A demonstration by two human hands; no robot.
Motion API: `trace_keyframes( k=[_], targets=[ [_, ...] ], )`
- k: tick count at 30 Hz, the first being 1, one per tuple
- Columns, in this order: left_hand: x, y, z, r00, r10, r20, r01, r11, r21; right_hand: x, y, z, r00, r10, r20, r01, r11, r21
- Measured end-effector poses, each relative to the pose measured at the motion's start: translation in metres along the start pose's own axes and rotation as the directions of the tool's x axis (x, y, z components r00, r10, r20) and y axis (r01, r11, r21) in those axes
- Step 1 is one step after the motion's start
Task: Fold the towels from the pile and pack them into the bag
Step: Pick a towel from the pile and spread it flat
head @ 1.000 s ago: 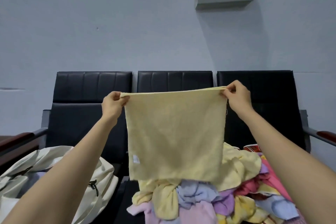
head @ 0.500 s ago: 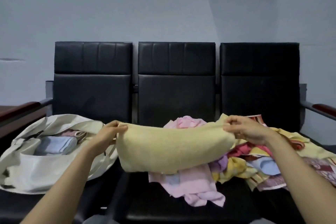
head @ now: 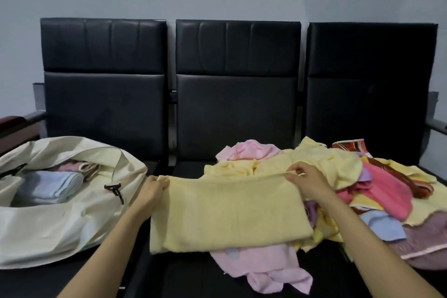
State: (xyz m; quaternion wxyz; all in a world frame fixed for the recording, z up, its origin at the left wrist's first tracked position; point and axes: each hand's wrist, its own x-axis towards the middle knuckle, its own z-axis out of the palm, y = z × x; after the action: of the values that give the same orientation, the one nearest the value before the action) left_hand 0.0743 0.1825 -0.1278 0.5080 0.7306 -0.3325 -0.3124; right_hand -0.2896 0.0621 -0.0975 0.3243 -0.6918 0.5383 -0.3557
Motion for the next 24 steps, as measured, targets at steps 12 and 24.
trace_keyframes(
  k=[12,24],
  targets=[
    [0.071,-0.032,0.038,0.998,-0.019,-0.055,0.021,0.999,0.034,0.074,0.005,0.035,0.986,-0.043,0.162,0.101,0.923,-0.37],
    [0.069,-0.042,0.033,0.986,-0.066,0.153,-0.01,0.893,0.451,0.058,-0.004,0.025,0.985,-0.145,0.089,0.151,0.986,-0.07]
  ],
)
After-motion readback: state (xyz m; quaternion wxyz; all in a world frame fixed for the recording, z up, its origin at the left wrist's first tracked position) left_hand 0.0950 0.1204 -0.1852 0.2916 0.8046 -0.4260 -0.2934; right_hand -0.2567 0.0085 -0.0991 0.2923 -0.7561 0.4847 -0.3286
